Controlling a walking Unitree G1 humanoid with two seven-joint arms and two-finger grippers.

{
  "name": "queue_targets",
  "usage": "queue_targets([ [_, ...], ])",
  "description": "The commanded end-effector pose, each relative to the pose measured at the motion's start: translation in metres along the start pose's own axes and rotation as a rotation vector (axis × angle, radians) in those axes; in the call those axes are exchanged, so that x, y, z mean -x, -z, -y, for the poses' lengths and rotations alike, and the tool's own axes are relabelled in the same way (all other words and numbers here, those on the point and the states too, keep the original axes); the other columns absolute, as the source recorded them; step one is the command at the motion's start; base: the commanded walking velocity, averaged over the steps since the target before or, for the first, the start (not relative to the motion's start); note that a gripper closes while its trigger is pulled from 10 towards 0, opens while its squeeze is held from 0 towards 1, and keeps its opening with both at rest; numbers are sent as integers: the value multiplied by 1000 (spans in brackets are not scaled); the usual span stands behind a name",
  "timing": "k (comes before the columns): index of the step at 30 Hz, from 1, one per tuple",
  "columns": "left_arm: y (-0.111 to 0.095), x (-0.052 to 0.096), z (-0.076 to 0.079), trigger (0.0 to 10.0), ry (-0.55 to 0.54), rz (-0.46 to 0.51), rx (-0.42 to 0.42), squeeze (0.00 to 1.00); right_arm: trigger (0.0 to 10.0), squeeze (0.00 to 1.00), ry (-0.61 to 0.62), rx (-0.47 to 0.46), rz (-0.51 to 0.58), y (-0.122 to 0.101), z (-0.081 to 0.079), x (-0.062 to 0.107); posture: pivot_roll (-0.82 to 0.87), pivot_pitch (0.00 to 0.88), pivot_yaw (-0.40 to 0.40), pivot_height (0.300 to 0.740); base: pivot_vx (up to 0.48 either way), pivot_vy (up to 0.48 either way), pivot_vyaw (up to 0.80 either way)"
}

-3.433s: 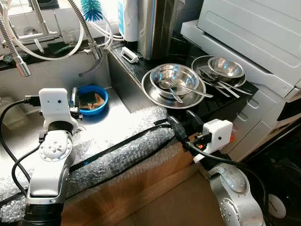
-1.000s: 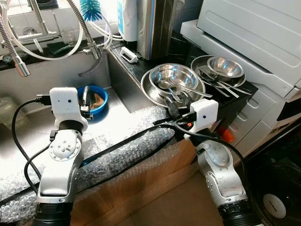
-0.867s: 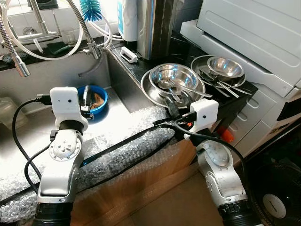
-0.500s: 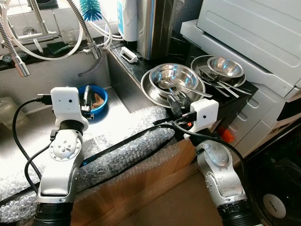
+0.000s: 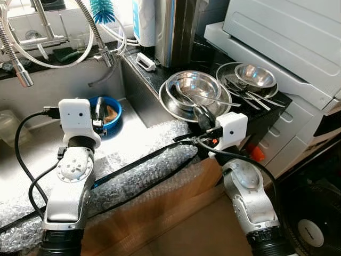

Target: Kitchen organization

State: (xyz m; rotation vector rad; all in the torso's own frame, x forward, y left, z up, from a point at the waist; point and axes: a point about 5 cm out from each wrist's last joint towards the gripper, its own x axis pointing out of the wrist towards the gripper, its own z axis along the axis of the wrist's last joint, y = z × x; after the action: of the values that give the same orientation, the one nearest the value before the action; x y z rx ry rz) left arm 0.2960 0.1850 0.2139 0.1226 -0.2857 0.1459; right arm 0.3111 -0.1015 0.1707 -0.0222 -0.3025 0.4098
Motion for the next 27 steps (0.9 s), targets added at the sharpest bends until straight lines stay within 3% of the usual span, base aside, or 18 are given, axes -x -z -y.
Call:
queue_targets([
  [1, -6, 0, 1, 10000, 7, 27, -2, 0, 0, 0, 7, 6, 2, -1, 2, -2, 70, 113, -51, 740, 0, 0, 0],
  [17, -10, -3, 2, 10000, 3, 46, 3, 0, 0, 0, 52, 51, 77, -13, 6, -7, 71, 102, -49, 740, 0, 0, 0],
  [18, -10, -3, 2, 10000, 1, 49, 4, 0, 2275, 0, 54, 58, 85, -14, 7, -7, 71, 103, -49, 740, 0, 0, 0],
  [19, -11, -3, 2, 10000, -4, 54, 8, 0, 10000, 0, 59, 64, 96, -17, 7, -8, 70, 104, -49, 740, 0, 0, 0],
  [27, -17, -4, -2, 10000, -31, 88, 23, 0, 10000, 0, 56, 71, 178, -40, 7, -15, 68, 107, -50, 740, 0, 0, 0],
])
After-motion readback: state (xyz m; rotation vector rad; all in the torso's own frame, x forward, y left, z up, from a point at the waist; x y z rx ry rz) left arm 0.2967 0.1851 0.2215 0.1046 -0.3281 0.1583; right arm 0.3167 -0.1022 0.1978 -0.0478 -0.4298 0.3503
